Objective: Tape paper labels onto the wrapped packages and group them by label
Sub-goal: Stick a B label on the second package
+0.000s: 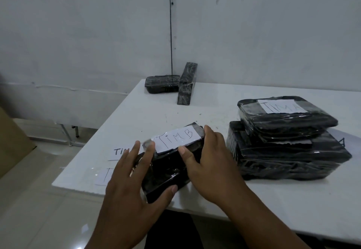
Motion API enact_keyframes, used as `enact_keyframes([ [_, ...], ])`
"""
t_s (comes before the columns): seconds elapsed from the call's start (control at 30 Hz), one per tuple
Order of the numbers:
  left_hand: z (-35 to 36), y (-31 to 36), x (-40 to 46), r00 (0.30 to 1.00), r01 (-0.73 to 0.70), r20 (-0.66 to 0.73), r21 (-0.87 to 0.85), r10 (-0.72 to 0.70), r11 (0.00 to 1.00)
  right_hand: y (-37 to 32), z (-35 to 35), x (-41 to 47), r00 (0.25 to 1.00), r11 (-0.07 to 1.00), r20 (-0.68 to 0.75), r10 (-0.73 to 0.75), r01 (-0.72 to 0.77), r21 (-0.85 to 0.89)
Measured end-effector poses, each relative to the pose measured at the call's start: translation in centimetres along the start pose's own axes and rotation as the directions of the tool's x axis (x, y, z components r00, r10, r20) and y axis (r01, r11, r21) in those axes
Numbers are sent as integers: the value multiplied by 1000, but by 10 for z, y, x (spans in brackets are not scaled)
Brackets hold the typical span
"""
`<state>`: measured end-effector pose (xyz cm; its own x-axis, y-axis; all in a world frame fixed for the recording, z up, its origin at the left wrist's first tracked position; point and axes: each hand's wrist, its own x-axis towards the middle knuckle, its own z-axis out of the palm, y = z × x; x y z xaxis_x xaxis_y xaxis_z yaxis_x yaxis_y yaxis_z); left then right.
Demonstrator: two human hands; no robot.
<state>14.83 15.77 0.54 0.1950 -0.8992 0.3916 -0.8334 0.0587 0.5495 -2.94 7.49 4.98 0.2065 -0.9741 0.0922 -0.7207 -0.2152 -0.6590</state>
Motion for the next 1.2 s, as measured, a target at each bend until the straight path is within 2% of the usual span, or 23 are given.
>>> enact_keyframes([
  [0.07,-2,-1,0,1000,-24,13,-46,24,999,2,1,2,1000,999,4,12,-13,35],
  [0.2,-2,-5,2,997,-81,11,-33,82,996,5,-4,7,1000,992,5,26,-27,125],
  [0.47,-2,-10,5,994,-98,36,-33,99,995,7,-7,11,999,992,9,40,-40,117],
  [0.63,-3,-13,11,992,-70,100,-46,74,996,6,-7,15,998,991,14,54,-55,119],
  [0.77,1,-19,27,980,-99,164,-76,110,992,4,-10,18,997,991,0,79,-79,112],
  [0.9,-4,-27,58,948,-27,306,-180,82,983,5,-13,14,994,992,-31,104,-101,69],
  [1.03,-8,-32,83,908,16,414,-198,69,980,5,-14,7,995,995,-24,98,-98,34],
  [1.2,-3,-32,97,898,-20,429,-171,93,985,2,-14,5,994,994,-11,107,-107,21],
])
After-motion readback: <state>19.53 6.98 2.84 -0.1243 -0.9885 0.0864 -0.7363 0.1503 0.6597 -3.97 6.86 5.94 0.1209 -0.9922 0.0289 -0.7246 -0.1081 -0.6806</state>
